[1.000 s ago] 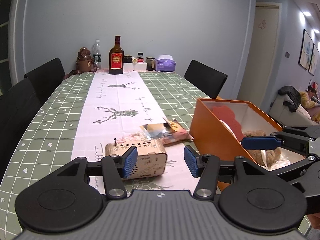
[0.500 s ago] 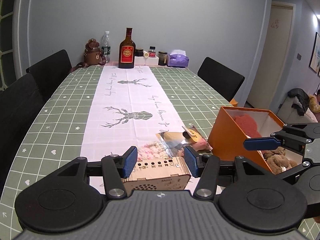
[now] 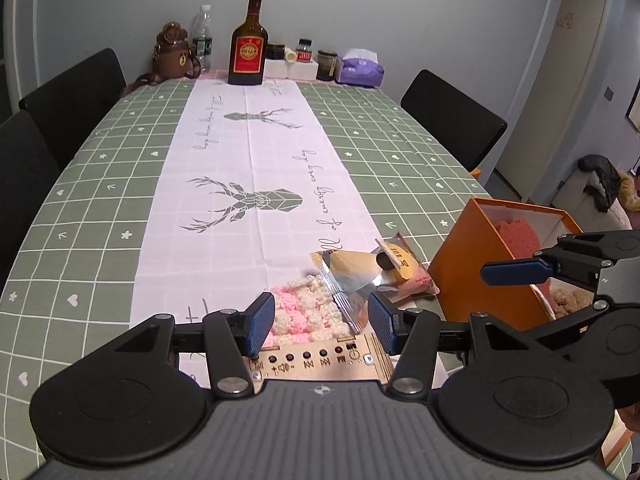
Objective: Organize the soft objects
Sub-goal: 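Lower the left tool to the pink crocheted pouch while the right tool reaches the snack bag, then grasp the pink crocheted pouch with the left tool while the right tool grasps the snack bag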
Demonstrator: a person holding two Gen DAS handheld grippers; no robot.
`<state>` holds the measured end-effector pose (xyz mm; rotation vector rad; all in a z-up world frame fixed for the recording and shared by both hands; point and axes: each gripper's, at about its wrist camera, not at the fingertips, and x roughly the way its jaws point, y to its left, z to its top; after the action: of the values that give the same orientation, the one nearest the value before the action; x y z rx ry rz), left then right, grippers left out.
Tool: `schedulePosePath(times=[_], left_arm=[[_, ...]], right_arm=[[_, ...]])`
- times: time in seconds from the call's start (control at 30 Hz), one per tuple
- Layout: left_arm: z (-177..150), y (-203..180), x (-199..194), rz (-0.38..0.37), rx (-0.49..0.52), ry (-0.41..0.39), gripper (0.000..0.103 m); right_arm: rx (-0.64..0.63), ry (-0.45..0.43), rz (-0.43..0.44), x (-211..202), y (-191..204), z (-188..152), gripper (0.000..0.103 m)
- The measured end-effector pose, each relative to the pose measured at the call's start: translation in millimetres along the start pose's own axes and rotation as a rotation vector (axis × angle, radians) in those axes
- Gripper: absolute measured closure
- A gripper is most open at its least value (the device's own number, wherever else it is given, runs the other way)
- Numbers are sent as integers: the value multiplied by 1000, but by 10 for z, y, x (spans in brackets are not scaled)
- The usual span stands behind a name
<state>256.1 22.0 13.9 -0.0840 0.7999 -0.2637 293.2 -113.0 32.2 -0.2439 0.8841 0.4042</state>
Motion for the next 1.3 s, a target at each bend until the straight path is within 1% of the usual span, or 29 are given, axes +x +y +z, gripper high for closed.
schedulePosePath(times=[0.1, 0.2, 0.27, 0.37, 0.47, 0.57, 0.67, 0.8, 0.9, 0.93, 0.97, 1.0, 1.07, 1.13, 1.2, 1.3], left_arm=[[54, 23, 104, -1, 4, 31, 40], [113, 52, 204, 16, 26, 58, 40], [164, 73, 286, 28, 53, 96, 40], [228, 108, 441, 43, 98, 170, 40], [279, 155, 594, 56, 123, 221, 40], [307, 230, 766, 40, 122, 292, 40], [306, 291, 943, 29, 110, 381, 39], [319, 345, 1053, 16, 81, 431, 39], [323, 365, 1127, 29, 65, 462, 39], [317, 365, 1147, 30, 62, 468, 42], [307, 365, 1159, 28, 59, 470, 48], [306, 366, 1163, 25, 52, 467, 50], [299, 343, 1155, 27, 56, 458, 65], [284, 301, 1141, 51, 74, 437, 72], [272, 291, 1111, 57, 63, 409, 75], [294, 372, 1032, 64, 10, 351, 77]], right_arm=[[25, 17, 14, 107, -73, 60, 32], [2, 34, -2, 227, -92, 121, 34], [-7, 49, -2, 303, -115, 151, 37], [-4, 68, 1, 420, -153, 216, 37], [10, 80, 8, 519, -182, 272, 37], [23, 85, 15, 582, -198, 299, 37], [29, 89, 22, 627, -216, 313, 37], [29, 95, 29, 667, -220, 328, 37], [33, 101, 33, 711, -223, 350, 37], [35, 104, 33, 728, -220, 357, 37], [37, 107, 32, 746, -216, 362, 37], [38, 108, 30, 762, -215, 366, 37], [41, 111, 25, 797, -227, 364, 37], [48, 114, 20, 821, -238, 368, 37], [58, 115, 17, 838, -245, 374, 37], [58, 109, 4, 855, -232, 384, 38]])
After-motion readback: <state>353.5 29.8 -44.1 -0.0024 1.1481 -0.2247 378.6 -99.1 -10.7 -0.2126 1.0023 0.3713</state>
